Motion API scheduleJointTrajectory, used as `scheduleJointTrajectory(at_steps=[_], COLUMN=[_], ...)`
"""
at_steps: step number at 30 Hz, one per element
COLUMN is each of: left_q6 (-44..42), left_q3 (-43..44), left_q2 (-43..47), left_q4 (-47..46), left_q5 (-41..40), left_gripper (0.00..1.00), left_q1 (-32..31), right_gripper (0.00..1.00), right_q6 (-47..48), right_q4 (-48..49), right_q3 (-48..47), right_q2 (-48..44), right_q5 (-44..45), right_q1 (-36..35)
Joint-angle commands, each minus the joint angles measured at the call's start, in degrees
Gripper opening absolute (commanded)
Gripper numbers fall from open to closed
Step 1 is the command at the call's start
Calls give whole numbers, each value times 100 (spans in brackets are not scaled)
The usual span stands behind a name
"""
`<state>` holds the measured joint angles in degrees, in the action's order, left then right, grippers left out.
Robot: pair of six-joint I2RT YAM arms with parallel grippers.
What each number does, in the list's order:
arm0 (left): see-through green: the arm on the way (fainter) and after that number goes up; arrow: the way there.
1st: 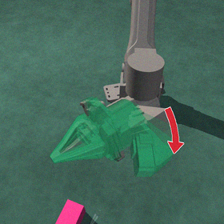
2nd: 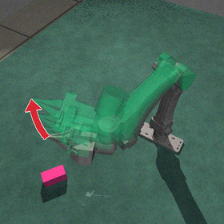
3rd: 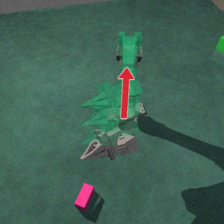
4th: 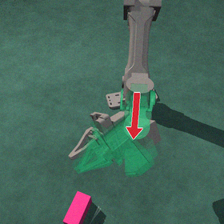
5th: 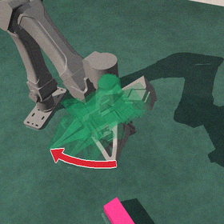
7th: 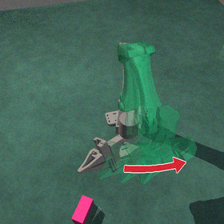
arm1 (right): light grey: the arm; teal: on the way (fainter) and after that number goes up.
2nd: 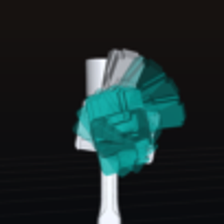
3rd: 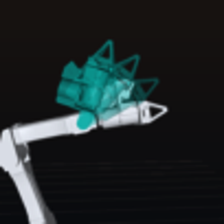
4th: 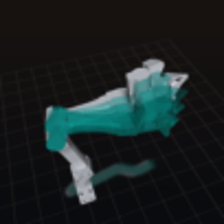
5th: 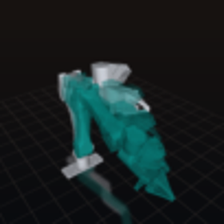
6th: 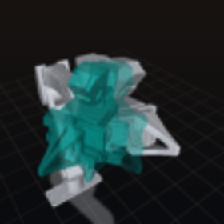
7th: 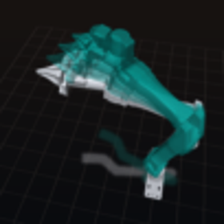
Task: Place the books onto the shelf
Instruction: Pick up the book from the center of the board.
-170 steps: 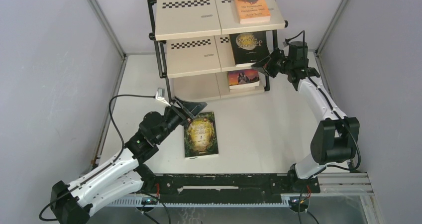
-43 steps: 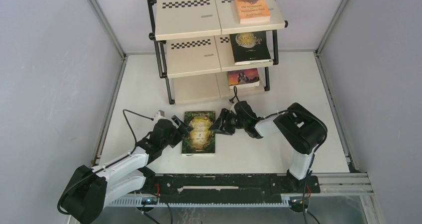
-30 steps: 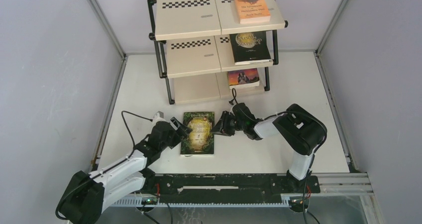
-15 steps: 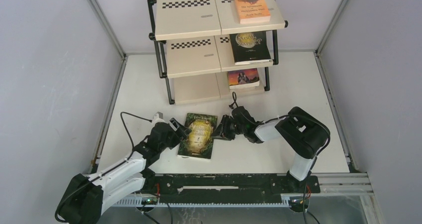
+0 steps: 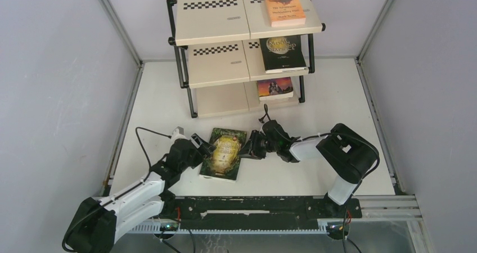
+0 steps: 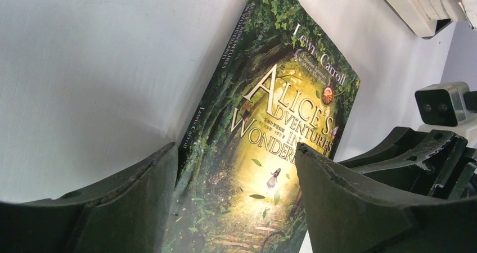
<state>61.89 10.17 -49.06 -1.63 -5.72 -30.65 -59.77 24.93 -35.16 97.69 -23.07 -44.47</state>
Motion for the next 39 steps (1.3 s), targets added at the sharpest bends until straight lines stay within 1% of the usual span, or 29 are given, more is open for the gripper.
scheduleJointTrajectory(at_steps=[1,6,24,30,39], left_q6=[407,407,453,471,523], left_q3=[-162,-136,-70,-65,-94], left_q2=[-133,-210,-568,-635,-676], left_q4=[-358,-398,-682,-740,-804], left_q5=[1325,1345,1419,1411,1390], left_gripper=[78,78,78,78,78], left_q1=[-160,-160,-162,-168,-180], right_gripper=[35,34,34,34,36], right_q6=[-371,-444,-335,-114,417], right_q4=[1317,1511,1346,941,-122], right_q3=[-316,-323,-703,-728,-826], right_q2=[-425,-464,-394,-351,-313], right_q5=[-733,-743,-938,-947,-778], right_q1=[-344,-312,-214,-205,-301])
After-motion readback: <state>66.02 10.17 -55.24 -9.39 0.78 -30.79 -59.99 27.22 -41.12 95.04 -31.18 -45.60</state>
